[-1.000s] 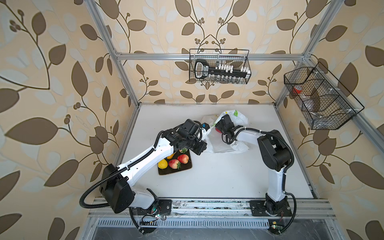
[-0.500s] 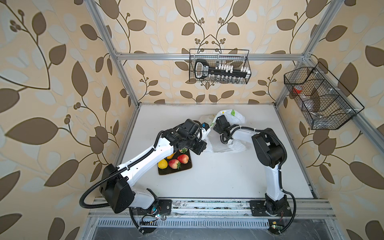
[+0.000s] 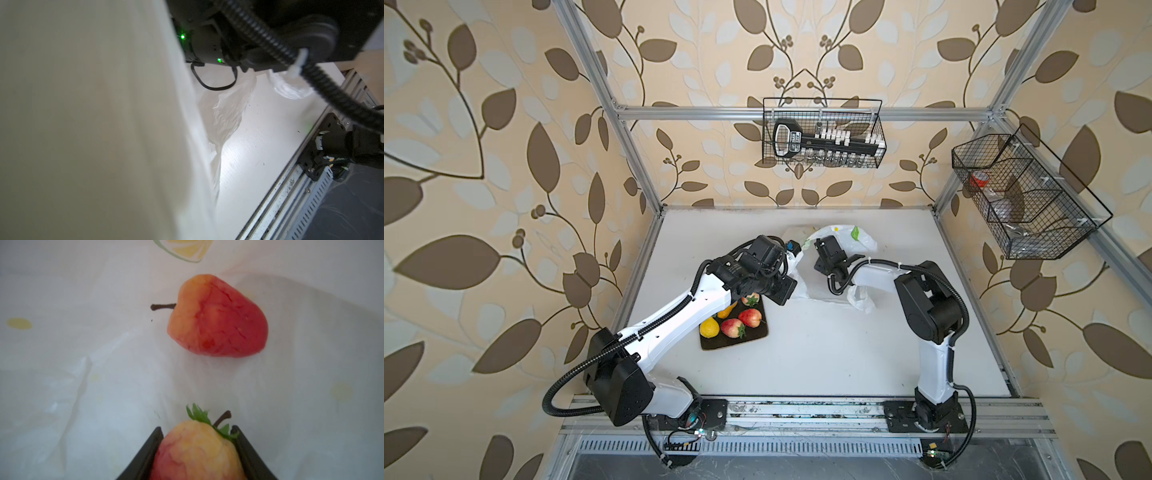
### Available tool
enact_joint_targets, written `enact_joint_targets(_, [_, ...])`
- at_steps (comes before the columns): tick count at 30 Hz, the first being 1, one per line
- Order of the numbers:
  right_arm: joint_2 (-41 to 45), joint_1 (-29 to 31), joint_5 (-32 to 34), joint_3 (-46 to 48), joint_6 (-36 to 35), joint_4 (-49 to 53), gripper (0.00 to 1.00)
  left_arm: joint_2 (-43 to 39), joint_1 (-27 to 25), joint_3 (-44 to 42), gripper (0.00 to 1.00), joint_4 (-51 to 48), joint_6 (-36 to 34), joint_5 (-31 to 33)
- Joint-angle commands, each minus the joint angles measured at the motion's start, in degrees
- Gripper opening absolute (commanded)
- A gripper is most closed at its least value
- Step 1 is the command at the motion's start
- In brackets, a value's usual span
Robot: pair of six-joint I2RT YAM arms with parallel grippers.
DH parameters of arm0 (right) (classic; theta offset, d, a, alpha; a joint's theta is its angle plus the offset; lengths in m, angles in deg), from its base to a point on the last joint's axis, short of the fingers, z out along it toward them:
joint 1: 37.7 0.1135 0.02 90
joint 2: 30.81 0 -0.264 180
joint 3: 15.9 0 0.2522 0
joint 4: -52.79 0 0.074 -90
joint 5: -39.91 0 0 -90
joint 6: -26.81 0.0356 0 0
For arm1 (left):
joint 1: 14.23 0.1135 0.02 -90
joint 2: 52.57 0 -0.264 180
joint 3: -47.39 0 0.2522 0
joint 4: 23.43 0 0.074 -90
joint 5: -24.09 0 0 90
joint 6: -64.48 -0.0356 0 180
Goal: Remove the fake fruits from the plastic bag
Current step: 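Grasp the pink-red apple inside the bag with the right gripper, then lift the pink-red apple out of the bag with the right gripper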
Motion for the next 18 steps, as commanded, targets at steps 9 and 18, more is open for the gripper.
enact_joint_targets(9, [14.24, 0.37, -5.89, 11.37, -7.49, -4.32, 0.33, 5.83, -0.60, 3.96, 0.00, 4.31, 3.70, 7.84])
enact_joint_targets(18, [24.30, 0.45, -13.37, 17.63, -12.25, -3.22, 0.31, 12.30, -0.49, 9.29, 0.00, 6.56, 3.46, 9.62])
